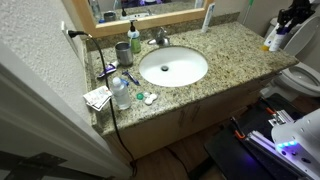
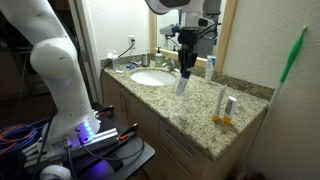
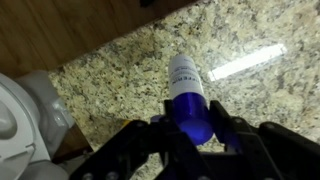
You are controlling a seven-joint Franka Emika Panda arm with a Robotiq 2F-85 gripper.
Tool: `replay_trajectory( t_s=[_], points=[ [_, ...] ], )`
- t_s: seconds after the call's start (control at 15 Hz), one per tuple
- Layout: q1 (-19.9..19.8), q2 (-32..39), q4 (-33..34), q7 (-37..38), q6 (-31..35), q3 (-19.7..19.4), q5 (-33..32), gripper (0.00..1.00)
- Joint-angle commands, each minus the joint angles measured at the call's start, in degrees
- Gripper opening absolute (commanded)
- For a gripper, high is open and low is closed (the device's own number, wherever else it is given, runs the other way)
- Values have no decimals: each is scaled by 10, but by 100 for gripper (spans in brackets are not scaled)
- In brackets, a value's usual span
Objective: Take the small bottle with a blue cap located near the mirror and place it to the right
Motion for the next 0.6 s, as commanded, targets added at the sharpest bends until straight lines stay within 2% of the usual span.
replay_trajectory(
  t_s=[0.0,0.2,0.53],
  points=[
    [-23,43,-21,87,93,-6,0,14],
    [-41,85,-16,180,170,-9,-30,14],
    [-44,142,-4,310,240,-15,-71,14]
  ],
)
